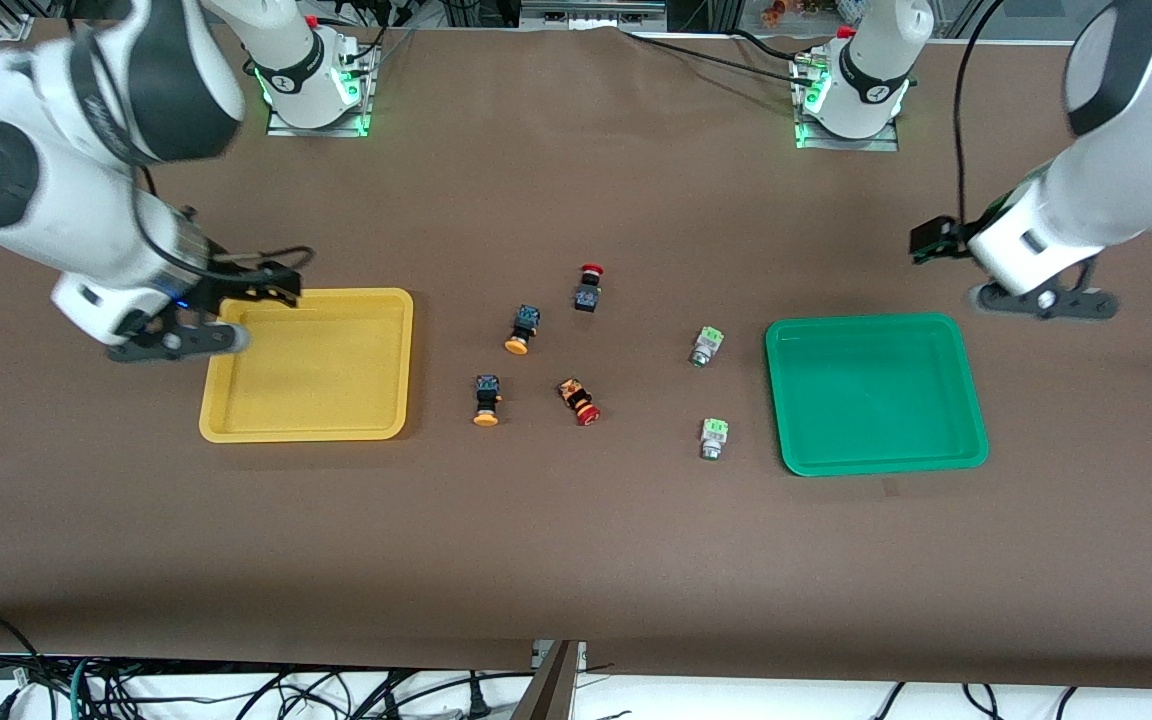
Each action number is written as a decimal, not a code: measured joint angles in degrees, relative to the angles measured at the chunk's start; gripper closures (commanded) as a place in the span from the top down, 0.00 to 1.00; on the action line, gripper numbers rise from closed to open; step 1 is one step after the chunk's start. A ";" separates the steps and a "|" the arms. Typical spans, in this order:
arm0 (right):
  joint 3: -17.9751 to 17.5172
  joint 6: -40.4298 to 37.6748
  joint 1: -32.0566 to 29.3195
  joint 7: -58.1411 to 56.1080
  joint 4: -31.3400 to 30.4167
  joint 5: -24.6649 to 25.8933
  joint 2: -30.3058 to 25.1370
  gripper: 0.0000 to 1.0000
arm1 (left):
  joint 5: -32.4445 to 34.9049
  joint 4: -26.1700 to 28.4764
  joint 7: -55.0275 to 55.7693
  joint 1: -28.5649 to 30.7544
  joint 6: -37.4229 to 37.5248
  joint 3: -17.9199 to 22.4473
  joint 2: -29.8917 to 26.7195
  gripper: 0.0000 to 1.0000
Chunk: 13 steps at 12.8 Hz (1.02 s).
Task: Place green and yellow buttons in trays
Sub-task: 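Reach the right gripper to a yellow button while the left gripper reaches a green button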
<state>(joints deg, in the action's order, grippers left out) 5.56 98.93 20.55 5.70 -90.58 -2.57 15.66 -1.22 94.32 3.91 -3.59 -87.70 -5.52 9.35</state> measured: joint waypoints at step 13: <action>-1.39 39.50 15.80 18.25 1.27 -6.92 29.23 1.00 | -0.67 -2.69 7.28 -15.16 -49.45 -0.69 31.12 1.00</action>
<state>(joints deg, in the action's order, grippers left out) 4.18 138.42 36.35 23.95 -89.32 -9.48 44.89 -1.88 91.63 11.19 -18.75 -137.16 -6.21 40.48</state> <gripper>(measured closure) 0.000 0.000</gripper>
